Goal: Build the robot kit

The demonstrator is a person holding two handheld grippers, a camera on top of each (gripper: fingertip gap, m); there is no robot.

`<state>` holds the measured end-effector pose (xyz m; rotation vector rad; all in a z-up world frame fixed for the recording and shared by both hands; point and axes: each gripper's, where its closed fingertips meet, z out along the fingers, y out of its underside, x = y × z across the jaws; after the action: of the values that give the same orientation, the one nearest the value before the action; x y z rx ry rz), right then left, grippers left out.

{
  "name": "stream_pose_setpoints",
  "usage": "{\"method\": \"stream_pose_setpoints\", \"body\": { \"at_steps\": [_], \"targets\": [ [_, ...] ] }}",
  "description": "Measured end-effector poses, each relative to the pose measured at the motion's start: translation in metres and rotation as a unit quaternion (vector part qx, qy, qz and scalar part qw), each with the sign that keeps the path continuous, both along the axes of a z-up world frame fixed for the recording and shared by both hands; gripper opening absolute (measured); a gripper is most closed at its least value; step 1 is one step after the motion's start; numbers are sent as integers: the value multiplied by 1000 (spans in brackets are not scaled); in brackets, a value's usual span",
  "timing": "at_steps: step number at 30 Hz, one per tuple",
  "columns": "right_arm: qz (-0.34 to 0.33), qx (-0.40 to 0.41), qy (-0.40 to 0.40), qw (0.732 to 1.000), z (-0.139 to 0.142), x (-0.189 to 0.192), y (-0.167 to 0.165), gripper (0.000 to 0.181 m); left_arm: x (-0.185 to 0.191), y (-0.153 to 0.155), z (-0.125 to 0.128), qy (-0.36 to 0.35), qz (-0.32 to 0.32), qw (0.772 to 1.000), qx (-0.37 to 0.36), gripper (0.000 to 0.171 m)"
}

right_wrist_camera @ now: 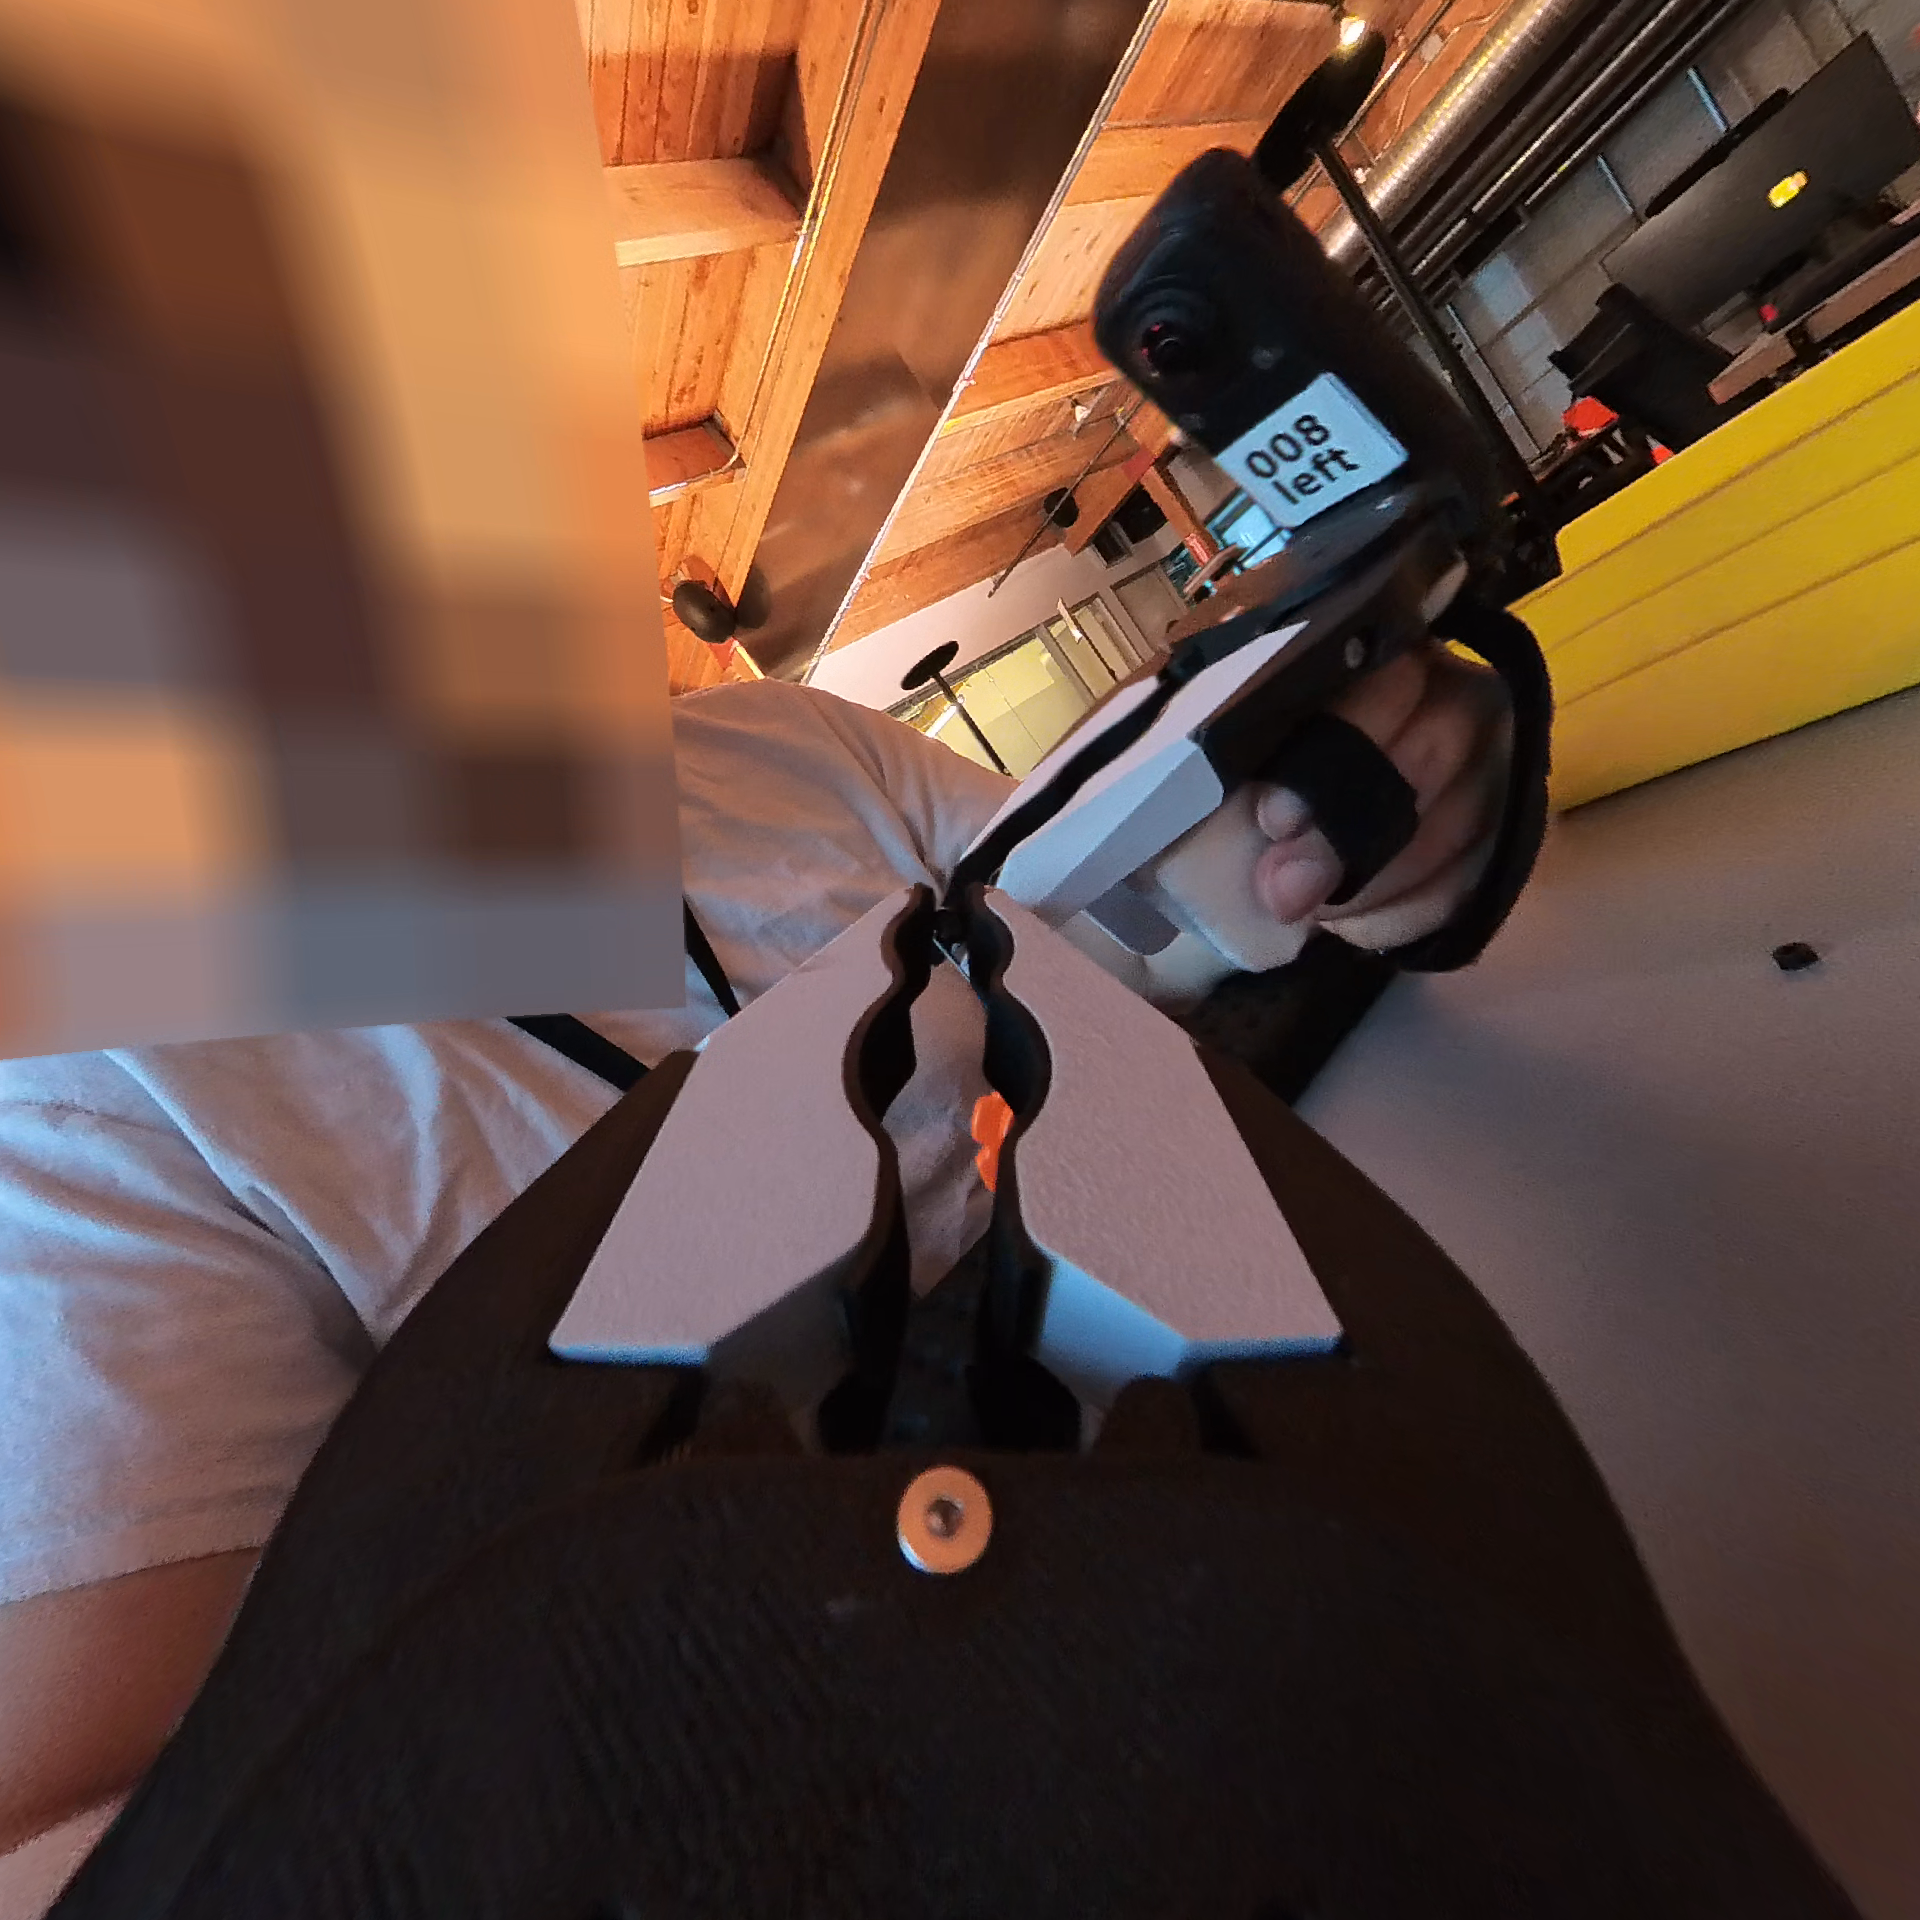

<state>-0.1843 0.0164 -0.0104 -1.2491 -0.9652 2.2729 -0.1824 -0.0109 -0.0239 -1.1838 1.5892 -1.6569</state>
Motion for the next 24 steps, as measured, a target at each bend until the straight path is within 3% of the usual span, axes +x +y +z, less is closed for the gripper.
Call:
{"method": "stream_pose_setpoints", "body": {
  "at_steps": [11,16,18,20,22,24],
  "targets": [
    [1,1,-2,1000,-2,-2,0,4,2,-2,3,1,-34,993,-112,9],
    [-45,-4,-11,999,-5,-4,15,8,3,8,-2,8,18,998,-61,7],
    [-132,21,-21,991,1,-2,32,30,2,15,-4,13,56,998,-22,7],
    [-231,121,-55,964,4,3,38,38,1,20,-6,14,96,995,20,7],
    [-301,254,-115,912,0,3,31,60,-1,25,-11,19,131,989,65,7],
    [-344,365,-178,847,-7,-1,30,61,-4,29,-11,15,156,983,95,7]
  ]
}}
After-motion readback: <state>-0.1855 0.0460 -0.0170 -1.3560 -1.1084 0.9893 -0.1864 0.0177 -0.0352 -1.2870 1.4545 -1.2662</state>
